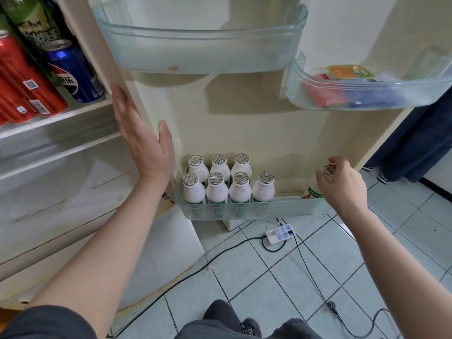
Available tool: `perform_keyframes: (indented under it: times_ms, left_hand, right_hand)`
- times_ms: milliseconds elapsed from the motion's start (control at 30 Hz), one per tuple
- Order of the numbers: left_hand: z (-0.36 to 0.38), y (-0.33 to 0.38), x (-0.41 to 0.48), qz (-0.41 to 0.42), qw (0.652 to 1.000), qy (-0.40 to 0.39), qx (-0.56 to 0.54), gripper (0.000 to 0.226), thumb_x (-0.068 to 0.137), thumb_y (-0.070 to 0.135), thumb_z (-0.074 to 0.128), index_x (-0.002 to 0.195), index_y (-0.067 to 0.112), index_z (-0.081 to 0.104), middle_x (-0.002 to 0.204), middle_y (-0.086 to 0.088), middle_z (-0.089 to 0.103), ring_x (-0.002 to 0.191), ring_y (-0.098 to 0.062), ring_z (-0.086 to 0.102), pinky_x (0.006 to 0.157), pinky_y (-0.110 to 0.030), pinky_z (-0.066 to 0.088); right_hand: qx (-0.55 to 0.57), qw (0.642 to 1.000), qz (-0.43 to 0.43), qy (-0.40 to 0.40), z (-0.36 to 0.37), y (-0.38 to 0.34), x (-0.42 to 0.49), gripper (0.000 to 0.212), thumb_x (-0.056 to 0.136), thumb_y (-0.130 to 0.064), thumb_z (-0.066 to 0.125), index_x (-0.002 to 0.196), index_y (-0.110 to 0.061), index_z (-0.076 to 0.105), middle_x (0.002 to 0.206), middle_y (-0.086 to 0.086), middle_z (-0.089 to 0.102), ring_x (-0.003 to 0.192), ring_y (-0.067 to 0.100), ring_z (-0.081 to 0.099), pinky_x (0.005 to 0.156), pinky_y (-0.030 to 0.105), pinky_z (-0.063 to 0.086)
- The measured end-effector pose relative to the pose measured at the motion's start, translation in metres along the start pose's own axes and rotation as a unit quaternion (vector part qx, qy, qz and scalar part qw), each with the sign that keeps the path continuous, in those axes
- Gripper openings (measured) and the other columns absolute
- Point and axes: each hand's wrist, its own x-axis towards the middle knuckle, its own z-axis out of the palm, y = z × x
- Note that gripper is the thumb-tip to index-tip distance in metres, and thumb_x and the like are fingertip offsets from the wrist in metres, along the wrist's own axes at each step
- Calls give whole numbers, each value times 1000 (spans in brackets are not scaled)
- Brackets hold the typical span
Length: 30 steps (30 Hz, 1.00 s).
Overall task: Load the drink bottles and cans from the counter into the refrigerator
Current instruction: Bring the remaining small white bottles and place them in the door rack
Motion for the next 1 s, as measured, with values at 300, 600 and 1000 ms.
perform_keyframes:
  times_ms: [300, 600, 1000]
  left_hand:
    - [0, 0, 0, 9, 1000, 3, 1, 72, 84, 2, 52, 142, -12, 13, 148, -39, 18, 140, -45, 17, 119, -45, 11]
    - [-1, 1, 1, -2, 1000, -2, -8, 72, 85, 6, 50, 144, -7, 12, 150, -36, 16, 141, -42, 16, 119, -44, 11]
    - [1, 1, 2, -3, 1000, 6, -12, 74, 82, 3, 51, 145, -3, 12, 149, -36, 18, 141, -42, 17, 119, -46, 13]
  right_hand:
    - [56, 998, -12, -21, 2, -15, 6, 37, 84, -35, 63, 116, -17, 60, 109, 6, 67, 104, 29, 59, 82, 32, 44]
    - [98, 987, -54, -116, 25, -56, 23, 31, 83, -28, 65, 113, -20, 61, 109, 2, 66, 96, 22, 59, 72, 26, 41]
    - [139, 973, -46, -178, 41, -80, 25, 32, 70, -31, 77, 94, -19, 60, 80, -8, 59, 73, 11, 54, 57, 19, 38]
